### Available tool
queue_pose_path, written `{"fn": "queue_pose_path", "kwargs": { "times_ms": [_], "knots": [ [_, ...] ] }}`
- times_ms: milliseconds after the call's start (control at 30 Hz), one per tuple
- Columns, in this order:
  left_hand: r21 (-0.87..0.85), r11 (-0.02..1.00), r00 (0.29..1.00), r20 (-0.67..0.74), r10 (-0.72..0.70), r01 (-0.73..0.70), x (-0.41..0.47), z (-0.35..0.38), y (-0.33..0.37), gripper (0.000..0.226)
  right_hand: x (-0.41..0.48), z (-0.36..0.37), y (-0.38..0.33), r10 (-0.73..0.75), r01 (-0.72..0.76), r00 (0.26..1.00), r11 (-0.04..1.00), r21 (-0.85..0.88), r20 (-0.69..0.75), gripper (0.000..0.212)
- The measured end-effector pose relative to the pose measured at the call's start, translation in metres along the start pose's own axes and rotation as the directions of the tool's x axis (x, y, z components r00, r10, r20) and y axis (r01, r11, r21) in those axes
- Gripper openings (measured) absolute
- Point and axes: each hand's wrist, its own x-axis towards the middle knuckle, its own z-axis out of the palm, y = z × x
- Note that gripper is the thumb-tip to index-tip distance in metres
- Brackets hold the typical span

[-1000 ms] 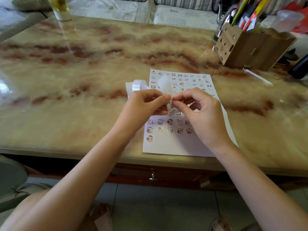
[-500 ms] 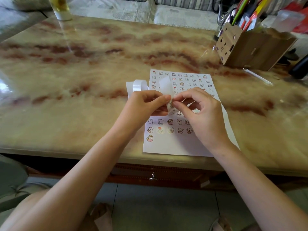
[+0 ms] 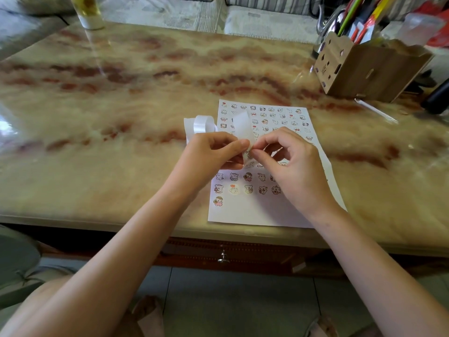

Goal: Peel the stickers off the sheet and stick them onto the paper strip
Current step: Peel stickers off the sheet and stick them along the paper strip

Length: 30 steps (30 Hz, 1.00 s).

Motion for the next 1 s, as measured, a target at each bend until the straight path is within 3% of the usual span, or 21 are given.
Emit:
{"fn": "queue_pose_path", "kwargs": {
  "times_ms": [233,367,433,500,567,633,1000],
  "knots": [
    [0.052,0.999,0.999,-0.034,0.016,-0.014,0.001,0.001,-0.002,0.017,-0.003,0.001,-0.001,-0.116,0.117,0.993,0.975,-0.187,0.013,0.009],
    [0.065,0.998,0.998,-0.057,0.007,-0.004,0.002,0.000,-0.005,0.019,-0.006,-0.001,-0.012,-0.133,0.131,0.991,0.978,-0.163,-0.006,0.005],
    [0.071,0.997,0.997,-0.073,-0.003,0.008,0.003,0.000,-0.006,0.019,-0.008,-0.005,-0.019,-0.013,0.013,1.000,1.000,-0.011,0.024,0.004],
    [0.078,0.997,0.997,-0.074,-0.012,0.018,0.004,0.000,-0.007,0.019,-0.009,-0.010,-0.023,0.189,-0.213,0.968,0.966,0.144,0.163,0.007],
    [0.096,0.995,0.997,-0.073,-0.020,0.027,0.004,0.000,-0.008,0.017,-0.012,-0.010,-0.023,0.339,-0.405,0.878,0.902,0.148,0.337,0.006],
    [0.115,0.993,0.997,-0.074,-0.028,0.036,0.005,0.000,-0.010,0.018,-0.015,-0.008,-0.022,0.434,-0.527,0.795,0.840,0.128,0.424,0.003],
    [0.142,0.988,0.996,-0.082,-0.043,0.054,0.006,0.001,-0.012,0.020,-0.020,0.003,-0.027,0.536,-0.600,0.758,0.797,0.075,0.372,0.004]
  ]
}}
